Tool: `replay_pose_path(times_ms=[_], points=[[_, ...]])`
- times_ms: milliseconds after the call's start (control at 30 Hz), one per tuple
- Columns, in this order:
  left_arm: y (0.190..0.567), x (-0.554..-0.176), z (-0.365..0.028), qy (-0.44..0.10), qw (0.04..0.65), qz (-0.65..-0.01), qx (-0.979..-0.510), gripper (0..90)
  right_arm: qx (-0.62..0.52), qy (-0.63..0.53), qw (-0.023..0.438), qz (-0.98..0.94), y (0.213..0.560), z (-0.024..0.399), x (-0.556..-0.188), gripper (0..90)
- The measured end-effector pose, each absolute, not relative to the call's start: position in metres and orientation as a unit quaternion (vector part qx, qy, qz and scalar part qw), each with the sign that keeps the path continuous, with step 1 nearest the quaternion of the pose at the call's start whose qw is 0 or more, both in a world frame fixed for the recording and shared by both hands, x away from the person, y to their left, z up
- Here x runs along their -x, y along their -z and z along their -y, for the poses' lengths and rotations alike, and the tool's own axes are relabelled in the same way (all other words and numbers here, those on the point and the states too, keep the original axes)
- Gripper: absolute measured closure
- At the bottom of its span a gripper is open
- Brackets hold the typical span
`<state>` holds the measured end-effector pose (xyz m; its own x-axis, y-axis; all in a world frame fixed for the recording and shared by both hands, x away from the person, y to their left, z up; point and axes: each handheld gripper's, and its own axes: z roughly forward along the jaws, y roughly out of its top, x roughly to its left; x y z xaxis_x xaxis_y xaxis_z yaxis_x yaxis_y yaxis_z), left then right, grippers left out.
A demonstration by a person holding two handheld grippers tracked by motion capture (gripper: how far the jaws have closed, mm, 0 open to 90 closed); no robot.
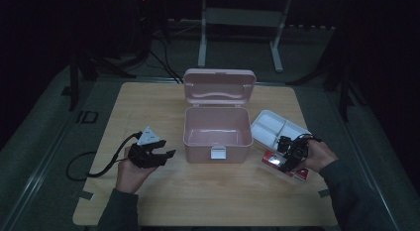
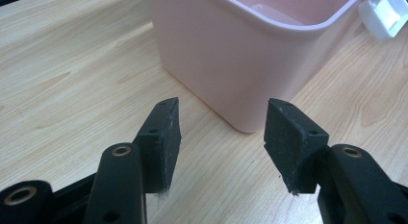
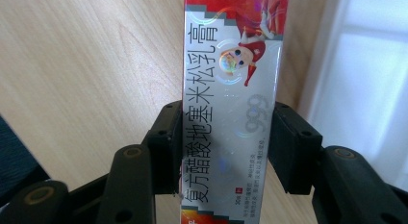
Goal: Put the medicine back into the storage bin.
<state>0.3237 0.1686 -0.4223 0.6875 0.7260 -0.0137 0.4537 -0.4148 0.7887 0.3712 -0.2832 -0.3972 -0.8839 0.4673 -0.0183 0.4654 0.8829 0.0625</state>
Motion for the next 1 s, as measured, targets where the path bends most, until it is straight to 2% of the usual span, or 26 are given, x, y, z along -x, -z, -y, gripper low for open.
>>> replay_pose_path(times_ms=[500,1000], points=[[0.423,-0.324,-0.168,-0.165,0.406,-0.357,-0.825,46.8,-0.211,-0.035,0.043,-0.976,0.344,0.269,-0.380,51.0],[0.423,-0.325,-0.168,-0.165,0.404,-0.354,-0.827,46.9,-0.167,-0.036,0.051,-0.984,0.315,0.238,-0.396,51.1]])
